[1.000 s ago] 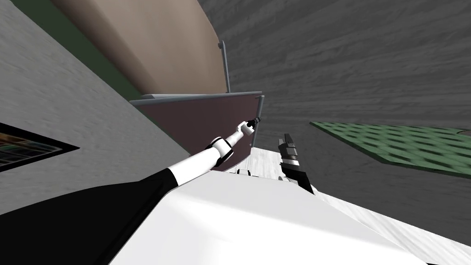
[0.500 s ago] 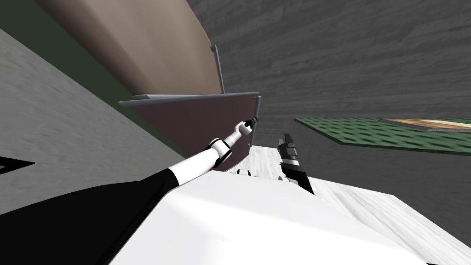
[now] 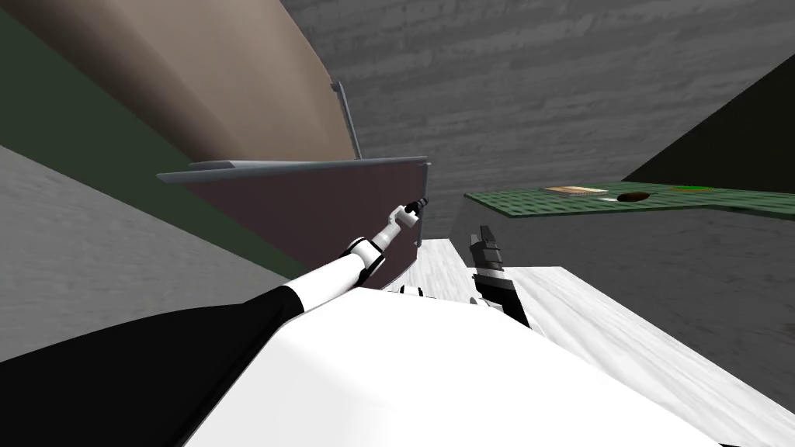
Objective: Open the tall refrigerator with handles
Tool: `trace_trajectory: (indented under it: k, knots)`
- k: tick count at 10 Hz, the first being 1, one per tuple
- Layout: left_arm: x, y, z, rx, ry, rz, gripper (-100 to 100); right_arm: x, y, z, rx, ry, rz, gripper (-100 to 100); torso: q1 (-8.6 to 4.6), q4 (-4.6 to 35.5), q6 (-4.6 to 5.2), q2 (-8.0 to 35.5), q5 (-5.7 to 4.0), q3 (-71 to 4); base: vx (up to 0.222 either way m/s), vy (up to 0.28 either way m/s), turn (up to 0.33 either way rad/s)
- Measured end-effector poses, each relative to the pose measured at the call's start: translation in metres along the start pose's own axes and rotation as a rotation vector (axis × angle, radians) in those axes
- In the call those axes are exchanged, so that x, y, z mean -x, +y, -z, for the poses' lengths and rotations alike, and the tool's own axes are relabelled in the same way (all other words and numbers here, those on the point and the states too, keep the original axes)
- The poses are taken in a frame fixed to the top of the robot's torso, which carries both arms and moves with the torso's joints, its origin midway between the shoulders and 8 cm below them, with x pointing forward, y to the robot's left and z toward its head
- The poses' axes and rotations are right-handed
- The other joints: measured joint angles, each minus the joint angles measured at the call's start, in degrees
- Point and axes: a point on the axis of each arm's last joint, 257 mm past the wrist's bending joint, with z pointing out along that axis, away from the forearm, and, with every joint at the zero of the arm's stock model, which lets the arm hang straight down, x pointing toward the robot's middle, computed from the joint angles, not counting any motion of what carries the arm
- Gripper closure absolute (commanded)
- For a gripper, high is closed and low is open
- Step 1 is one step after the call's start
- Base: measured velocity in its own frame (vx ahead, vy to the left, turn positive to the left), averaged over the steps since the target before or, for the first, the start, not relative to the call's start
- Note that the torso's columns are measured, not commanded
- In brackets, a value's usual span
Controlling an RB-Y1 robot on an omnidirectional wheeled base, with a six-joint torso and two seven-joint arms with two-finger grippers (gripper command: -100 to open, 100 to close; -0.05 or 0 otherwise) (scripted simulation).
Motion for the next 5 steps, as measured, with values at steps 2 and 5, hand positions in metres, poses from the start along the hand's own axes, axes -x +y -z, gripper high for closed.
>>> trace_trajectory:
  k: [2,5]
  knots:
    - [0.009,0.01,0.007,0.013,-0.015,0.0,100,0.0,0.0,0.0,0.0,0.0,0.0,0,-0.06,0.0,0.1,0.0,-0.01,0.0,-0.201,0.069,-0.42]
    - [0.022,0.017,0.014,0.029,-0.027,-0.001,-100,0.0,0.0,0.0,-0.001,0.0,0.0,0,-0.1,0.0,-0.11,-0.4,-0.07,-0.2,-0.081,0.026,-0.115]
